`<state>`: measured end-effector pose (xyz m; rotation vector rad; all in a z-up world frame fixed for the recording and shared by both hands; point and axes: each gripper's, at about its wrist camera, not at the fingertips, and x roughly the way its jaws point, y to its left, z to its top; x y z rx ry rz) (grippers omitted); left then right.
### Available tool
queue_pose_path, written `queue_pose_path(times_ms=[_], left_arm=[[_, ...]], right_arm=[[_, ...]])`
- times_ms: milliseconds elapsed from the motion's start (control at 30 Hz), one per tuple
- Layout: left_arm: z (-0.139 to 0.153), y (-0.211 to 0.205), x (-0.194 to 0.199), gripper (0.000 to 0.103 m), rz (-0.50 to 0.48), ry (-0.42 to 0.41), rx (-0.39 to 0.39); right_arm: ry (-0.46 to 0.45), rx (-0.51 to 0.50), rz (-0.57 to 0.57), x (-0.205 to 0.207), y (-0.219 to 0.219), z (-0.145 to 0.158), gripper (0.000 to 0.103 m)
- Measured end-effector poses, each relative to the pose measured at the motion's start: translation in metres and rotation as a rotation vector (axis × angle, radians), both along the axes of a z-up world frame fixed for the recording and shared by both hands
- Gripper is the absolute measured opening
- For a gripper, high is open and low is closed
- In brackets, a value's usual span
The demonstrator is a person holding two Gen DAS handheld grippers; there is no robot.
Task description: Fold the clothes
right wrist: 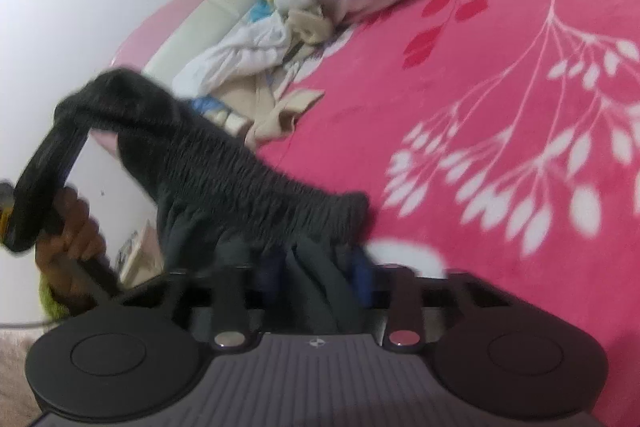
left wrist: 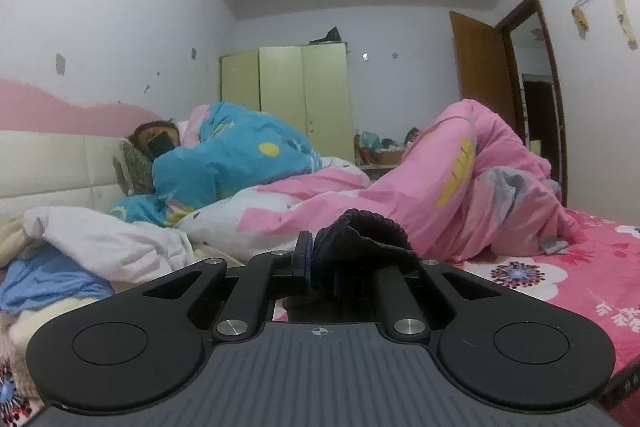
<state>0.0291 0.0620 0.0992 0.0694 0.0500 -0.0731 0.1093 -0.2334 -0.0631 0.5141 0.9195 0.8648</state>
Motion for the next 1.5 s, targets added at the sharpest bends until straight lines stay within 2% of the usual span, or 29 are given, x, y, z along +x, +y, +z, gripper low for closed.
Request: queue_pose_path(times_ms=[133, 300, 433, 533, 700, 867, 967, 1100, 1233, 1333, 1400, 1467, 1500], left_arm=[[-0.006, 0.0, -0.003, 0.009, 0.014, 0.003, 0.001], [-0.002, -0.006, -0.002, 0.009, 0.01, -0.013, -0.004], [0.009, -0.03, 0.014, 0.009, -0.023, -0.044, 0.005], [0.018, -0.047, 0.027, 0.009, -0.047, -0.068, 0.011], [0.037, -0.082, 0.072, 0.009, -0.088, -0.079, 0.023], [0.043, -0.114, 0.139, 0.009, -0.111, -0.023, 0.05], [0.03, -0.136, 0.181, 0.009, -0.112, 0.027, 0.096], [-0.005, -0.158, 0.236, 0.009, -0.096, 0.129, 0.157], [-0.052, -0.173, 0.286, 0.009, -0.068, 0.266, 0.216], [-0.089, -0.18, 0.317, 0.012, -0.056, 0.406, 0.277], [-0.114, -0.18, 0.339, 0.018, -0.059, 0.572, 0.291], [-0.135, -0.173, 0.357, 0.027, -0.064, 0.763, 0.281], [-0.137, -0.167, 0.358, 0.031, -0.064, 0.777, 0.252]], right_arm=[[-0.134, -0.063, -0.11, -0.031, 0.0, 0.022, 0.005], [-0.472, -0.215, -0.364, -0.091, -0.016, 0.084, 0.004], [-0.734, -0.404, -0.548, -0.119, -0.025, 0.131, 0.004], [-0.872, -0.521, -0.63, -0.113, -0.031, 0.16, 0.004], [-0.99, -0.621, -0.717, -0.071, -0.048, 0.199, 0.004], [-0.987, -0.693, -0.742, -0.003, -0.074, 0.213, 0.004], [-0.933, -0.727, -0.737, 0.047, -0.089, 0.205, 0.004], [-0.806, -0.764, -0.704, 0.113, -0.108, 0.162, 0.004], [-0.661, -0.788, -0.651, 0.174, -0.12, 0.096, 0.004], [-0.545, -0.793, -0.616, 0.205, -0.124, 0.043, 0.004], [-0.438, -0.783, -0.585, 0.225, -0.128, 0.01, 0.007], [-0.376, -0.746, -0.585, 0.229, -0.134, -0.007, 0.009], [-0.357, -0.719, -0.597, 0.228, -0.139, -0.009, 0.019]])
